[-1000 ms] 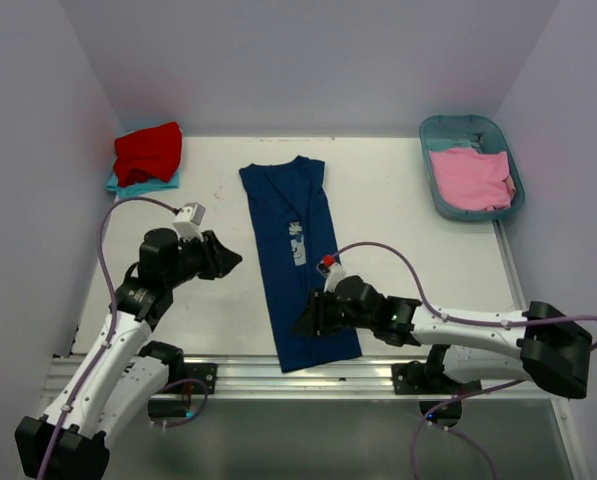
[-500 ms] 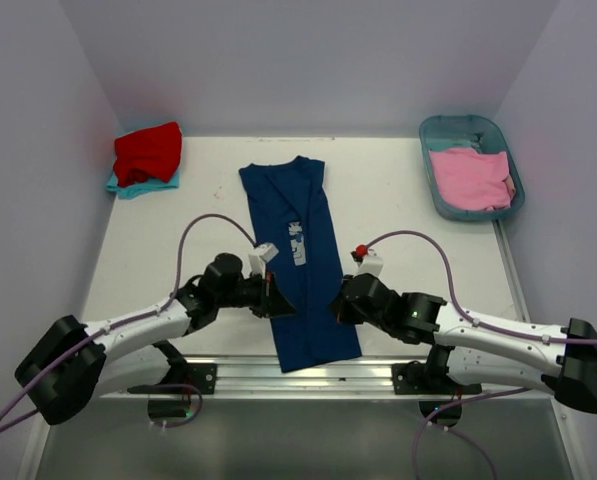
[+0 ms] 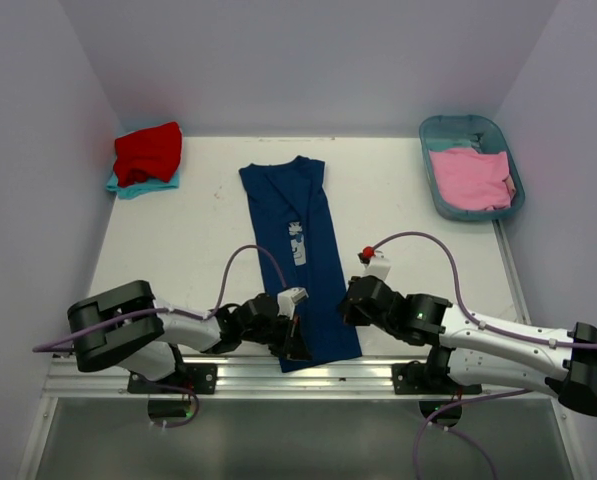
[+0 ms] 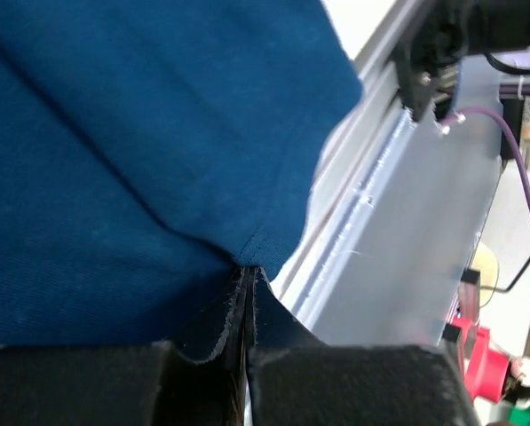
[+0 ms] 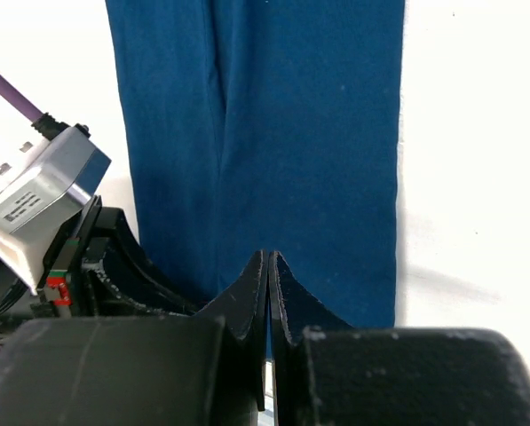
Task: Fold and stack the t-shirts
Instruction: Rotate the tshirt 90 degrees
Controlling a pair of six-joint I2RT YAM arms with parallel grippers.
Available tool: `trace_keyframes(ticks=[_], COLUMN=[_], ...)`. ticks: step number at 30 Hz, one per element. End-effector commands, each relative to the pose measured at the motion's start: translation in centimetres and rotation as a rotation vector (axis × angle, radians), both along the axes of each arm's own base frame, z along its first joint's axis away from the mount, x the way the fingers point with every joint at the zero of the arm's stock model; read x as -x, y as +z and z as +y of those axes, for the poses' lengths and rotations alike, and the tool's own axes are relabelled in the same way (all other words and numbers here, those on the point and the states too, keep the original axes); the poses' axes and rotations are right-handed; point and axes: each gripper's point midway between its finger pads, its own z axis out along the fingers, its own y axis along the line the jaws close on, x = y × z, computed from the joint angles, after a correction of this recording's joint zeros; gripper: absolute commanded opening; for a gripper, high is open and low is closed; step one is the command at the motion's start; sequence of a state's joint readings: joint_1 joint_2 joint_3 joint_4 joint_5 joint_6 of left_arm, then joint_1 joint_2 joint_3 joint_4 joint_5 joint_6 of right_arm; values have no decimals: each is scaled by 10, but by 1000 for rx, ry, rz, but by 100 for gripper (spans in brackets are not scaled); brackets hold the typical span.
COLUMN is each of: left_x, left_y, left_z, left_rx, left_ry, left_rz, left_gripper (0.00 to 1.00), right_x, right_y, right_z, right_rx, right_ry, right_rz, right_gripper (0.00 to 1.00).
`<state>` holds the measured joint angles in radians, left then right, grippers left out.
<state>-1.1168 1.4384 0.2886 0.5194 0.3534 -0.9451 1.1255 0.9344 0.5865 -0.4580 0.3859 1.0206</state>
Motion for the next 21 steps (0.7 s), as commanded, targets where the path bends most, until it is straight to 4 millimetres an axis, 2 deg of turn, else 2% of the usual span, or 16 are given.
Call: trace_keyframes(ticks=[1, 4, 9, 11, 12, 14, 15, 16, 17, 18, 20, 21], left_x=[-16, -17, -3, 0, -3, -10, -19, -36, -48, -55, -87, -99], left_y=[11, 8, 4, 16, 32, 61, 84, 92, 108, 98, 109, 106], left_z=[-14, -9, 4, 6, -1, 1, 0, 5, 4, 15, 22, 23], left_rx=[61, 7, -59, -58, -33, -12, 14, -1, 8, -75, -100, -118], left_ry=[74, 99, 107, 114, 121, 150, 182, 252, 280, 292, 334, 332], left_rz=[-58, -76, -53, -79, -107, -187, -235, -304, -367, -391, -431, -416], left_gripper=[0, 0, 0, 0, 0, 0, 0, 0, 0, 0, 0, 0], right_x=[-7, -7, -7, -7, -7, -7, -7, -8, -8, -8, -7, -7], right_y=[2, 0, -2, 0, 0, 0, 0, 1, 0, 1, 0, 0], right_z=[-7, -10, -11, -11, -11, -11, -11, -11, -10, -8, -4, -1], right_rx=[16, 28, 32, 31, 29, 32, 33, 32, 33, 25, 22, 15], right_ry=[-42, -48, -49, -45, -44, -46, -45, -43, -44, -39, -24, -18], right_rz=[-32, -33, -34, -35, -36, -37, -38, -38, -35, -39, -29, -30], right_gripper=[0, 0, 0, 0, 0, 0, 0, 0, 0, 0, 0, 0])
